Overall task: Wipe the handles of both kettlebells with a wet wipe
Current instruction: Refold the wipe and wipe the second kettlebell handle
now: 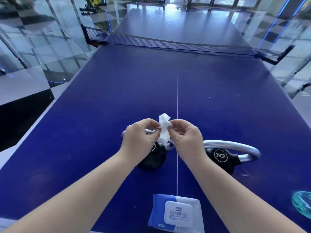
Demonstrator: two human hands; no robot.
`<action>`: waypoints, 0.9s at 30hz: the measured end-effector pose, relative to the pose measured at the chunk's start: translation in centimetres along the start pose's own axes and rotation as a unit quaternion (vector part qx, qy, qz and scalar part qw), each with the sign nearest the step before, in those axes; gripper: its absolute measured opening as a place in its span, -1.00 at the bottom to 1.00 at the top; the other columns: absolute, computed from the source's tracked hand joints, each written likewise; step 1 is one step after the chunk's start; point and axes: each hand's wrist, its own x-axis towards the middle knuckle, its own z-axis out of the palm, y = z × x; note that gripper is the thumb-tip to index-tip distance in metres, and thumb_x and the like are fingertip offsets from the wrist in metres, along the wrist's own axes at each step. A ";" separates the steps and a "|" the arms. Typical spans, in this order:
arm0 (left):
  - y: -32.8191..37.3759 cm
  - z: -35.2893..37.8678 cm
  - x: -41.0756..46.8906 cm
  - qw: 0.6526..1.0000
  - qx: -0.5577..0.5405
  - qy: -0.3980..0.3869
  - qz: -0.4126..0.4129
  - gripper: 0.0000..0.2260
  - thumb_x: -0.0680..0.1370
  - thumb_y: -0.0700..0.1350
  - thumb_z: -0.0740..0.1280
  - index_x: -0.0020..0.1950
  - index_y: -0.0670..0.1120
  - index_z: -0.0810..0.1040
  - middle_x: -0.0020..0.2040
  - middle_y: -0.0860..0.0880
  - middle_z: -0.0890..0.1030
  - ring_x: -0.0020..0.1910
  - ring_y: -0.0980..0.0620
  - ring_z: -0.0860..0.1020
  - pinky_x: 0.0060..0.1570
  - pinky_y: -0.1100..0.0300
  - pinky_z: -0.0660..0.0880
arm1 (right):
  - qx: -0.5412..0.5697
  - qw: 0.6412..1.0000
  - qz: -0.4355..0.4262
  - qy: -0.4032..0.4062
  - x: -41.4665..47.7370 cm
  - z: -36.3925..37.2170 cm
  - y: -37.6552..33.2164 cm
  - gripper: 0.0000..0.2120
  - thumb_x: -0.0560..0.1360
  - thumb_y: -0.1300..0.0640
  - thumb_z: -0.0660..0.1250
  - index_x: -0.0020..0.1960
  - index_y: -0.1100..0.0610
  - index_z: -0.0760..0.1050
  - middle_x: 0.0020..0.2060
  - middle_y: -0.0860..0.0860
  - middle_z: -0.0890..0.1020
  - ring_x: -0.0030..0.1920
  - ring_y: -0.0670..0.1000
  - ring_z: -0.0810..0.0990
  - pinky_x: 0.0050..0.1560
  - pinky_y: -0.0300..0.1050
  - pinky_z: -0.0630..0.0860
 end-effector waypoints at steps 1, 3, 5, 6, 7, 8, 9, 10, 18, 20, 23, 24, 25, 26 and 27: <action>0.8 0.4 -0.2 1.000 -0.022 -0.001 0.002 -0.95 0.51 -0.03 0.42 -0.04 0.08 0.63 -0.14 0.16 0.69 -0.19 0.26 0.65 -0.10 0.25 0.57 | 0.004 1.000 -0.006 0.004 -0.2 -0.9 -0.2 -0.95 0.55 0.09 0.41 -0.03 0.01 0.65 -0.21 -0.03 0.72 -0.29 0.01 0.68 -0.27 -0.11 0.64; 2.4 1.8 -0.5 0.997 -0.071 -0.009 0.006 -0.92 0.52 -0.09 0.43 -0.03 0.08 0.59 -0.16 0.12 0.70 -0.18 0.20 0.66 -0.11 0.23 0.59 | -0.004 0.999 -0.028 0.015 -0.7 -3.2 -0.4 -0.90 0.54 0.16 0.40 0.01 0.00 0.63 -0.21 -0.03 0.71 -0.25 -0.02 0.68 -0.22 -0.16 0.61; 3.8 3.6 -0.8 0.994 -0.104 -0.031 0.007 -0.90 0.52 -0.11 0.41 -0.03 0.09 0.58 -0.18 0.08 0.69 -0.22 0.12 0.66 -0.17 0.17 0.60 | -0.024 0.999 -0.044 0.021 -1.3 -5.7 -0.2 -0.78 0.53 0.20 0.40 0.09 -0.09 0.59 -0.17 -0.04 0.70 -0.19 -0.01 0.68 -0.17 -0.14 0.62; 4.5 4.6 -1.0 0.994 -0.104 -0.045 0.011 -0.90 0.53 -0.10 0.40 -0.04 0.11 0.60 -0.22 0.06 0.69 -0.26 0.11 0.65 -0.21 0.17 0.59 | -0.035 0.998 -0.045 0.025 -1.6 -7.0 0.0 -0.72 0.53 0.21 0.39 0.13 -0.12 0.57 -0.17 -0.04 0.69 -0.19 -0.01 0.67 -0.17 -0.15 0.62; 5.1 5.6 -1.1 0.994 -0.095 -0.056 0.018 -0.89 0.53 -0.10 0.40 -0.04 0.12 0.62 -0.25 0.05 0.68 -0.29 0.10 0.63 -0.24 0.18 0.57 | -0.044 0.998 -0.045 0.027 -1.8 -8.3 0.2 -0.69 0.53 0.24 0.38 0.16 -0.12 0.57 -0.17 -0.04 0.68 -0.20 -0.02 0.67 -0.18 -0.16 0.62; 5.7 6.6 -1.3 0.994 -0.086 -0.067 0.025 -0.88 0.53 -0.10 0.39 -0.03 0.13 0.64 -0.26 0.04 0.68 -0.30 0.11 0.62 -0.26 0.23 0.55 | -0.053 0.997 -0.043 0.030 -2.1 -9.7 0.4 -0.70 0.54 0.25 0.37 0.16 -0.09 0.58 -0.18 -0.04 0.68 -0.22 -0.03 0.66 -0.20 -0.16 0.61; 6.3 7.7 -1.5 0.994 -0.079 -0.076 0.030 -0.86 0.53 -0.12 0.39 -0.01 0.12 0.65 -0.27 0.05 0.67 -0.32 0.16 0.61 -0.27 0.31 0.51 | -0.065 0.996 -0.044 0.034 -2.3 -11.0 0.6 -0.73 0.54 0.26 0.37 0.14 -0.04 0.60 -0.20 -0.04 0.67 -0.25 -0.09 0.65 -0.22 -0.21 0.58; 6.7 8.6 -1.6 0.993 -0.077 -0.084 0.033 -0.84 0.52 -0.15 0.40 0.02 0.10 0.66 -0.25 0.07 0.66 -0.33 0.20 0.60 -0.28 0.40 0.46 | -0.085 0.995 -0.045 0.040 -2.5 -12.1 0.7 -0.77 0.54 0.26 0.38 0.11 -0.01 0.62 -0.23 -0.05 0.66 -0.29 -0.14 0.63 -0.25 -0.30 0.53; 9.8 15.5 -2.2 0.990 -0.011 -0.115 0.086 -0.74 0.45 -0.18 0.46 0.13 0.00 0.66 0.06 0.17 0.58 -0.17 0.19 0.60 -0.07 0.38 0.53 | -0.221 0.972 -0.053 0.064 -3.0 -19.3 2.7 -0.72 0.51 0.24 0.41 0.19 0.06 0.64 -0.04 -0.16 0.59 -0.13 -0.21 0.58 -0.11 -0.46 0.48; 10.0 16.7 -2.2 0.987 0.030 -0.109 0.111 -0.72 0.44 -0.15 0.48 0.15 -0.01 0.65 0.05 0.15 0.57 -0.17 0.19 0.57 -0.07 0.38 0.52 | -0.239 0.967 -0.057 0.066 -2.7 -20.2 3.1 -0.71 0.51 0.24 0.41 0.21 0.08 0.63 -0.03 -0.14 0.58 -0.14 -0.18 0.59 -0.12 -0.48 0.47; 10.1 18.3 -1.9 0.981 0.090 -0.096 0.139 -0.71 0.46 -0.11 0.47 0.18 -0.02 0.64 0.07 0.11 0.56 -0.06 0.16 0.52 0.00 0.31 0.48 | -0.272 0.959 -0.062 0.055 -2.2 -21.0 3.7 -0.70 0.52 0.24 0.40 0.23 0.09 0.62 -0.03 -0.13 0.55 -0.16 -0.14 0.58 -0.16 -0.49 0.45; 10.1 18.8 -1.8 0.979 0.112 -0.089 0.143 -0.71 0.46 -0.09 0.47 0.18 -0.01 0.64 0.08 0.11 0.57 0.02 0.12 0.49 0.05 0.24 0.48 | -0.283 0.956 -0.062 0.050 -2.0 -21.3 3.9 -0.70 0.52 0.25 0.39 0.24 0.10 0.61 -0.02 -0.12 0.54 -0.16 -0.13 0.57 -0.17 -0.48 0.45; 10.1 19.0 -1.8 0.976 0.137 -0.082 0.146 -0.72 0.46 -0.07 0.46 0.18 0.01 0.64 0.08 0.11 0.57 0.07 0.08 0.46 0.10 0.18 0.46 | -0.295 0.953 -0.062 0.044 -1.8 -21.4 4.2 -0.70 0.53 0.25 0.38 0.25 0.12 0.60 -0.01 -0.11 0.53 -0.16 -0.11 0.57 -0.16 -0.46 0.45; 10.1 19.2 -1.7 0.973 0.163 -0.073 0.148 -0.73 0.47 -0.05 0.44 0.16 0.03 0.65 0.06 0.11 0.57 0.09 0.05 0.44 0.13 0.13 0.44 | -0.308 0.949 -0.062 0.035 -1.7 -21.5 4.4 -0.70 0.53 0.26 0.37 0.25 0.14 0.60 0.00 -0.09 0.52 -0.14 -0.09 0.56 -0.13 -0.42 0.47; 10.1 19.3 -1.6 0.968 0.187 -0.064 0.152 -0.75 0.47 -0.04 0.43 0.14 0.05 0.66 0.04 0.11 0.57 0.08 0.03 0.43 0.14 0.10 0.43 | -0.323 0.944 -0.062 0.027 -1.5 -21.5 4.7 -0.72 0.54 0.26 0.35 0.25 0.16 0.60 0.02 -0.08 0.50 -0.09 -0.07 0.56 -0.08 -0.32 0.52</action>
